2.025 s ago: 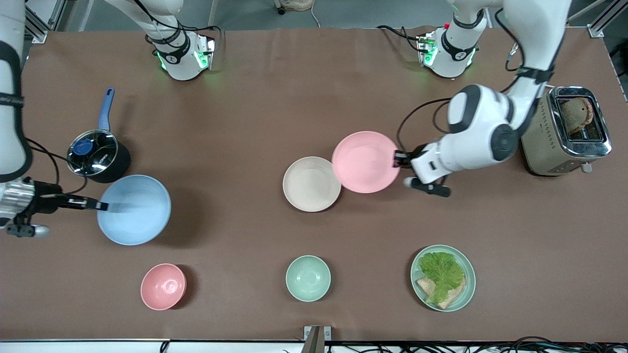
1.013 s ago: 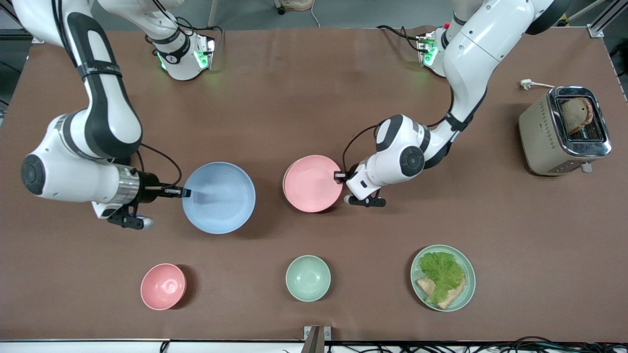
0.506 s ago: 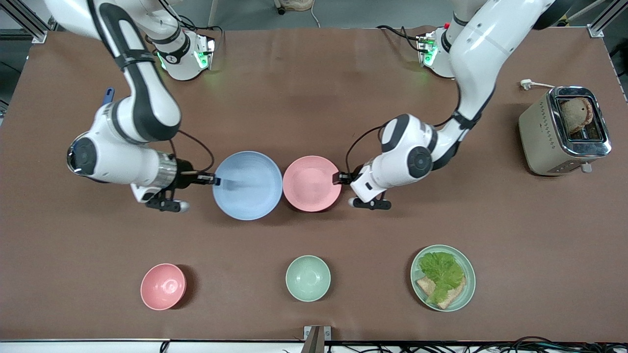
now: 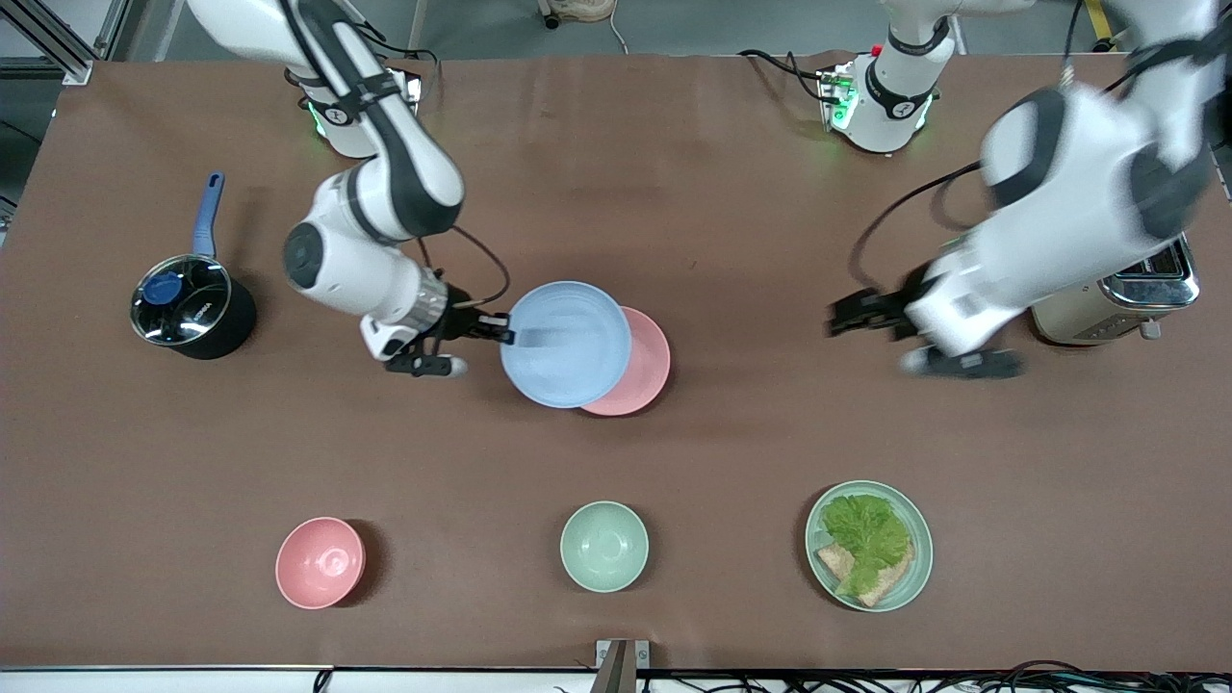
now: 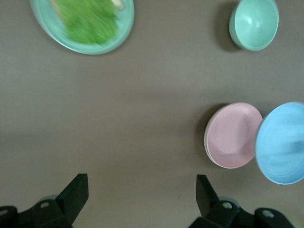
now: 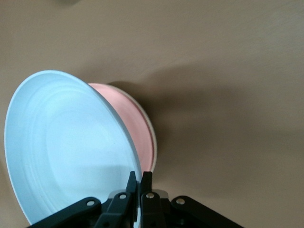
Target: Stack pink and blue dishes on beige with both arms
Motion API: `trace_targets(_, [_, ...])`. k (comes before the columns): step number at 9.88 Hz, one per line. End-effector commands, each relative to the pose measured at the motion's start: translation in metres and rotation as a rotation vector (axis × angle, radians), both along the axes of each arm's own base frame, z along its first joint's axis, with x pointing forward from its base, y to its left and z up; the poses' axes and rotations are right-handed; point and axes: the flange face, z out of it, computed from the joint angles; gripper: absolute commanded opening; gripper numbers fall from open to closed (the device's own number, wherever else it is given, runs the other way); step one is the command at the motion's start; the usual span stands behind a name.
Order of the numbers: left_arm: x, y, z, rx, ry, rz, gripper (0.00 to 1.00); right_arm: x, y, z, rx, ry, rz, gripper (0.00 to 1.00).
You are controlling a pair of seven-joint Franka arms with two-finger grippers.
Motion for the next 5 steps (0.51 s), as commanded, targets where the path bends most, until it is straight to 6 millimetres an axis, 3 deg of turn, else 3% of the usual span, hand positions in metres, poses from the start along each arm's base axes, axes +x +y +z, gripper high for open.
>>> trace_targets(1, [-0.024,0.054,0.037,0.133,-0.075,-0.078,1.00,-0.015,0.021,-0.028,-0.018,-0.018,-0.031,0.05])
trace_targets(3, [-0.055,0.087,0.074,0.213,-0.089,-0.056,1.00,-0.028,0.045,-0.049,-0.036,-0.049,-0.046,0.06])
trace_targets(4, [-0.060,0.091,0.083,0.218,-0.097,-0.054,1.00,-0.034,0.053,-0.056,-0.040,-0.061,-0.050,0.06])
trace_targets(5, [-0.061,0.091,0.101,0.226,-0.112,-0.051,1.00,-0.030,0.048,-0.057,-0.042,-0.058,-0.058,0.06])
